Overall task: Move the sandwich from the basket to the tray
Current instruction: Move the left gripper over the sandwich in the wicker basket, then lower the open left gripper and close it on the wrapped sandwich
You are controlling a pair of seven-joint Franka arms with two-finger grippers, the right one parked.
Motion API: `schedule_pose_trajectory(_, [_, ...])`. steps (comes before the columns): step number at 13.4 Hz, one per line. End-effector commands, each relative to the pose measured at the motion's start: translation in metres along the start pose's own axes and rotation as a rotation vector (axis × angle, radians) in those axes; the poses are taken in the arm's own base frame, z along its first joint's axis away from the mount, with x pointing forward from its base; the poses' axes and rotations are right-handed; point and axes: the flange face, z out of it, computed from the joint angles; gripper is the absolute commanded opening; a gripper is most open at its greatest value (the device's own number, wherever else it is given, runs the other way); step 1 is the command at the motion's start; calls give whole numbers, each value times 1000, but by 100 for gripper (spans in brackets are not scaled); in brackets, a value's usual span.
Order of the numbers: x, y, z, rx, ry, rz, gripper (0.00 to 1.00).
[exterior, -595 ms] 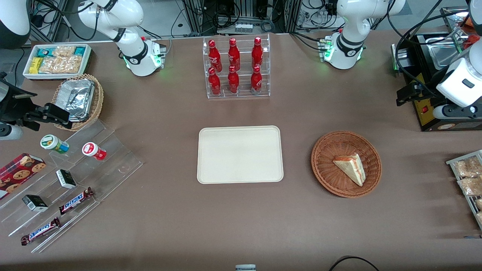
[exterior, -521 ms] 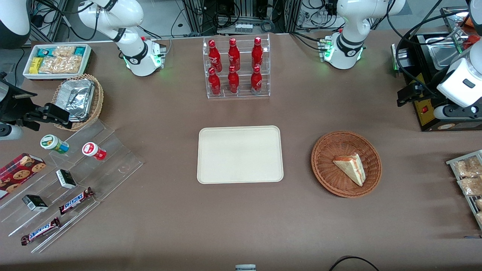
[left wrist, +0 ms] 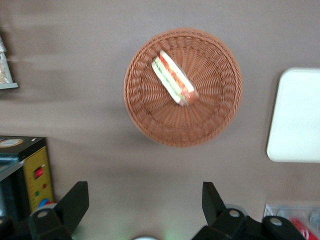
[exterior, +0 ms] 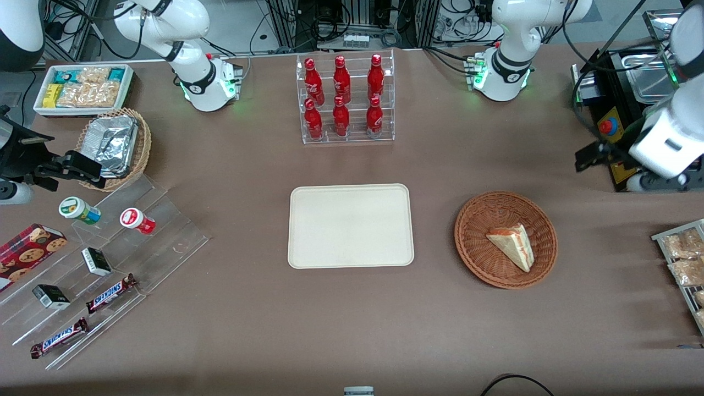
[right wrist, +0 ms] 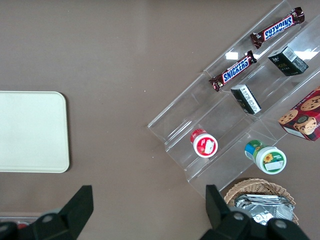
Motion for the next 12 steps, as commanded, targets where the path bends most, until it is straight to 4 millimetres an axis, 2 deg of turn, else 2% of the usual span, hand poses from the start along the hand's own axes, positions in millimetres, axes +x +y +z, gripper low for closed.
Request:
schedule_pose_trajectory(1, [11, 2, 57, 3, 30, -127, 100])
schedule_pose_trajectory(3, [30, 13, 97, -10, 52, -257, 100])
schedule_pose_trajectory(6, [50, 38, 140, -33, 84, -414, 100])
schedule_pose_trajectory(9, [57, 57, 174, -66, 129, -528, 100])
schedule_pose_trajectory(12, [59, 59, 210, -71, 123, -561, 100])
